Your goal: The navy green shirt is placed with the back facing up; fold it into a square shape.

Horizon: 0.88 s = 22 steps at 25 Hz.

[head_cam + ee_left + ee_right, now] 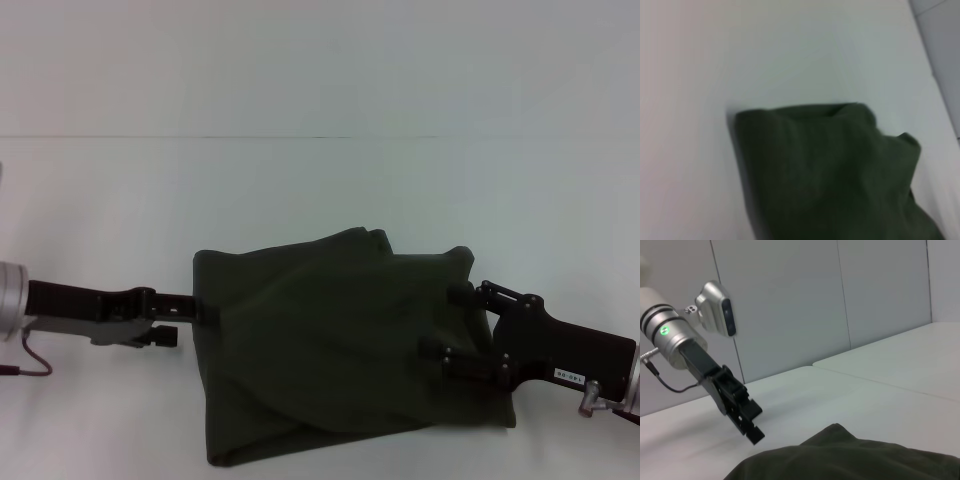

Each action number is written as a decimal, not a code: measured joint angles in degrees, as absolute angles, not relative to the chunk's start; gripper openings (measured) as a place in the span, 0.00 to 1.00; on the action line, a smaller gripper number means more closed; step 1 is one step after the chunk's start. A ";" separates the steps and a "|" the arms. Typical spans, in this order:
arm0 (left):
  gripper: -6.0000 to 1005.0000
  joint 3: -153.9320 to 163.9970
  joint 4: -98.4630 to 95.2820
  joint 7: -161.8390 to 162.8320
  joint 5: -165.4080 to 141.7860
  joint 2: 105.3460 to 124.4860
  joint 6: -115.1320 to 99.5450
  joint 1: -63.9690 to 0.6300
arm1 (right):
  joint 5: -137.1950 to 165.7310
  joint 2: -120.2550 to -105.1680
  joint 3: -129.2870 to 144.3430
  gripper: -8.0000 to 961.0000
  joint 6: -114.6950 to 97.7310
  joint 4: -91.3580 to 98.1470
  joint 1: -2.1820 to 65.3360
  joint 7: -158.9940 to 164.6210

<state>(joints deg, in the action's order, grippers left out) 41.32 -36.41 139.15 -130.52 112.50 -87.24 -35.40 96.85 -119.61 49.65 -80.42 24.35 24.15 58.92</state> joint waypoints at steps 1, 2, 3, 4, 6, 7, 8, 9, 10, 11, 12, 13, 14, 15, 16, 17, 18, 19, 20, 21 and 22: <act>0.90 41.36 -35.52 139.44 -131.15 112.50 -86.51 -35.73 | 96.85 -119.61 49.65 0.93 -80.42 24.35 24.15 58.93; 0.89 41.40 -35.19 139.56 -131.48 112.52 -85.99 -35.89 | 96.85 -119.61 49.65 0.93 -80.41 24.35 24.16 58.94; 0.89 41.48 -34.83 139.68 -131.96 112.62 -85.40 -36.06 | 96.86 -119.61 49.65 0.93 -80.42 24.35 24.16 58.94; 0.89 41.49 -34.69 139.74 -132.36 112.76 -85.00 -36.22 | 96.86 -119.61 49.65 0.93 -80.41 24.35 24.17 58.95; 0.88 41.52 -34.55 139.78 -132.77 112.99 -84.39 -36.39 | 96.86 -119.61 49.65 0.93 -80.41 24.35 24.18 58.96; 0.88 41.53 -34.33 139.81 -132.90 113.13 -83.82 -36.50 | 96.88 -119.61 49.65 0.93 -80.41 24.35 24.20 58.96; 0.88 41.53 -34.03 139.86 -133.01 113.24 -83.21 -36.60 | 96.90 -119.61 49.65 0.93 -80.41 24.35 24.23 58.97; 0.88 41.53 -33.84 139.88 -133.07 113.28 -82.88 -36.67 | 96.93 -119.61 49.65 0.93 -80.41 24.35 24.27 58.97; 0.88 41.53 -33.29 139.92 -133.27 113.35 -82.17 -36.89 | 96.96 -119.61 49.65 0.93 -80.41 24.35 24.32 58.97; 0.87 41.53 -32.89 139.94 -133.39 113.39 -81.73 -37.06 | 96.98 -119.61 49.65 0.93 -80.41 24.35 24.33 58.97; 0.87 41.67 -32.33 139.94 -133.47 113.43 -81.25 -37.25 | 97.01 -119.61 49.66 0.93 -80.41 24.35 24.36 58.97; 0.87 41.81 -31.93 139.94 -133.50 113.45 -80.74 -37.37 | 97.03 -119.61 49.65 0.93 -80.41 24.35 24.38 58.97; 0.87 41.98 -31.52 139.95 -133.53 113.51 -80.28 -37.46 | 97.03 -119.61 49.65 0.93 -80.41 24.35 24.38 58.97; 0.87 42.06 -31.34 139.96 -133.53 113.57 -79.91 -37.54 | 97.03 -119.61 49.65 0.93 -80.41 24.35 24.38 58.97; 0.86 42.15 -31.12 139.97 -133.54 113.73 -79.50 -37.65 | 97.03 -119.62 49.65 0.93 -80.41 24.35 24.38 58.97; 0.86 42.17 -31.01 139.97 -133.55 113.85 -79.29 -37.70 | 97.03 -119.64 49.65 0.93 -80.41 24.34 24.39 58.97; 0.86 42.18 -31.01 139.95 -133.56 113.99 -79.05 -37.73 | 97.03 -119.66 49.65 0.93 -80.41 24.34 24.42 58.97; 0.86 42.18 -31.00 139.92 -133.57 114.11 -78.92 -37.75 | 97.04 -119.69 49.65 0.93 -80.41 24.35 24.44 58.97; 0.86 42.19 -31.00 139.87 -133.57 114.22 -78.75 -37.77 | 97.06 -119.70 49.66 0.93 -80.41 24.34 24.47 58.97; 0.85 42.19 -31.00 139.80 -133.58 114.39 -78.52 -37.80 | 97.06 -119.70 49.65 0.93 -80.41 24.35 24.52 58.99; 0.85 42.19 -30.99 139.76 -133.59 114.54 -78.31 -37.82 | 97.05 -119.70 49.65 0.93 -80.41 24.34 24.55 59.02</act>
